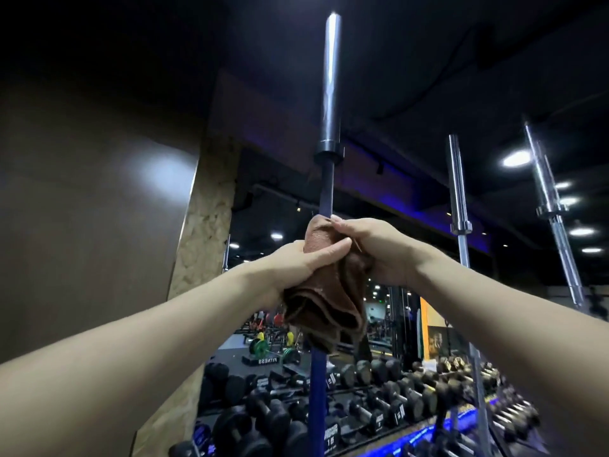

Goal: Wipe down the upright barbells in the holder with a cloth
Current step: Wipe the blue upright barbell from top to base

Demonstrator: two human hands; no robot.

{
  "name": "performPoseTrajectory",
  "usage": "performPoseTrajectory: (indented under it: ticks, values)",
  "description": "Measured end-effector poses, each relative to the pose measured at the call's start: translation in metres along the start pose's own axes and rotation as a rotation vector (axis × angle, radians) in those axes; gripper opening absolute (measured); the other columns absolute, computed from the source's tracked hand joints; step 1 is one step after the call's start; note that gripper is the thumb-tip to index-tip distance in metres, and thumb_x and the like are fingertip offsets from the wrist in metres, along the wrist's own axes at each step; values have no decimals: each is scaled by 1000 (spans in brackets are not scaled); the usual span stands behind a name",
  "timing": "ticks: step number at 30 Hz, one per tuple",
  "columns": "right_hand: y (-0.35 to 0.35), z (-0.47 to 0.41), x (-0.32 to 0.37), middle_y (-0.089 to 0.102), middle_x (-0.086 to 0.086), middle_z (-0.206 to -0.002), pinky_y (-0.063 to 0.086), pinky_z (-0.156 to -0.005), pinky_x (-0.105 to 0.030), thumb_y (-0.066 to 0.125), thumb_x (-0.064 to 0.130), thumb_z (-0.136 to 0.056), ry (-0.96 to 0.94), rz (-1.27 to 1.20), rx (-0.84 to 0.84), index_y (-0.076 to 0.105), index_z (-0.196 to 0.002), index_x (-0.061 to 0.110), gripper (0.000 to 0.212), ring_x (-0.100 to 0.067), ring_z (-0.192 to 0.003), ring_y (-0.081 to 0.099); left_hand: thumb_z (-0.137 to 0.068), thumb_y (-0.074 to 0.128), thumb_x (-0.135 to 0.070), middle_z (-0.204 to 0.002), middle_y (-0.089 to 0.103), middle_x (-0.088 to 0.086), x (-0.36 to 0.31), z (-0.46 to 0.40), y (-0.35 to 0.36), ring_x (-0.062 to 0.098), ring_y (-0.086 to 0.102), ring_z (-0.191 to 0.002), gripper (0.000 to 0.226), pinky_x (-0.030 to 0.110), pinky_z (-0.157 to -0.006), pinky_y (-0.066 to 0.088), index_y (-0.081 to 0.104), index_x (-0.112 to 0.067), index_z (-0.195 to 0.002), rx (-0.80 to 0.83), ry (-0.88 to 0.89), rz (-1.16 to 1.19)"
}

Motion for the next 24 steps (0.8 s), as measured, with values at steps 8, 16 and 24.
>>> performPoseTrajectory:
  ticks: [8, 16, 24]
  values:
    - [-75, -49, 32, 47, -6, -78, 33, -62, -22, 48, 26, -100, -190, 311, -374, 63, -90, 5, 28, -13, -64, 38, -88, 61, -11, -91, 66, 13, -4, -77, -84, 24, 61, -82, 11, 30, -73, 50, 65, -5, -96, -442, 140, -58]
    - [-130, -105, 68, 48, -5, -74, 45, -63, -21, 53, 19, -97, -388, 534, -552, 57, -86, 8, 16, -12, -63, 43, -87, 60, -20, -105, 54, 7, -71, -145, -131, 25, 51, -87, 35, 30, -79, 39, 36, -19, -114, -763, 338, -320]
    - [-152, -145, 108, 60, -2, -94, 45, -81, -27, 54, 27, -96, -645, 711, -675, 64, -105, 12, 20, -15, -89, 55, -91, 49, -31, -130, 44, 13, -105, -183, -91, 34, 53, -110, 41, 34, -80, 38, 45, -12, -127, -864, 342, -723]
Point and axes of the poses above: each hand's wrist, its own z-axis away from the middle knuckle, its own y-axis out of the palm, x = y × z, the point moved 10 cm from there along -z, towards the middle knuckle
